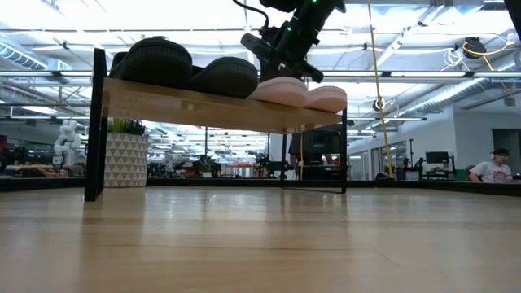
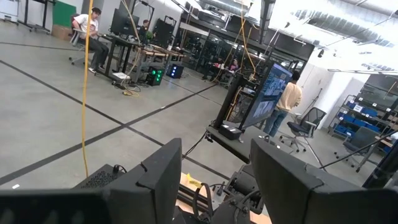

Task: Pick and place slides into the shelf
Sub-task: Put the pink slide on the shelf

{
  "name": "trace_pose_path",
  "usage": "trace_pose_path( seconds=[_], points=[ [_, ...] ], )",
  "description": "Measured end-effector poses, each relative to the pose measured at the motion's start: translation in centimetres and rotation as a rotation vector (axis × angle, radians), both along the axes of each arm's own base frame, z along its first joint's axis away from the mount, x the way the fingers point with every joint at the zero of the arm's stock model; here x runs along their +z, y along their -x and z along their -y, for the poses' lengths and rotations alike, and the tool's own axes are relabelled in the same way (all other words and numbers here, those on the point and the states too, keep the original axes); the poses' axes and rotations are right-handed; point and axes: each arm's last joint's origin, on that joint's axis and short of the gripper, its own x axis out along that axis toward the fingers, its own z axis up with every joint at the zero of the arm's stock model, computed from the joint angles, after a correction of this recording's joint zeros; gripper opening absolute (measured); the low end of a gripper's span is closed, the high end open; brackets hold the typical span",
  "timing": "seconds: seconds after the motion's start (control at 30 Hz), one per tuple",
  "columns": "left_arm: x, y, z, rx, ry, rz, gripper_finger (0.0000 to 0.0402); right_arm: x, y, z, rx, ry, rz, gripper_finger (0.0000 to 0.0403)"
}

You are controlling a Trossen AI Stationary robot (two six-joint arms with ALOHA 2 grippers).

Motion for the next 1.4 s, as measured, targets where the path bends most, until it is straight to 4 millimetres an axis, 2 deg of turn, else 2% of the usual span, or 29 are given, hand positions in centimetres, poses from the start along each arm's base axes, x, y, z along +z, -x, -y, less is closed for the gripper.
trace_pose_path(
  seconds=[0.93, 1.4],
  points=[
    [0.0, 0.0, 0.0, 0.001, -0.009, -0.003, 0.0191, -0.09, 0.39, -0.12, 0.025, -0.009, -0.045, 0.0123],
    [-0.08, 0.01, 0.01, 0.002, -0.024, -0.014, 0.0191, -0.37, 0.61, -0.36, 0.068, -0.073, -0.072, 0.0121]
  ],
)
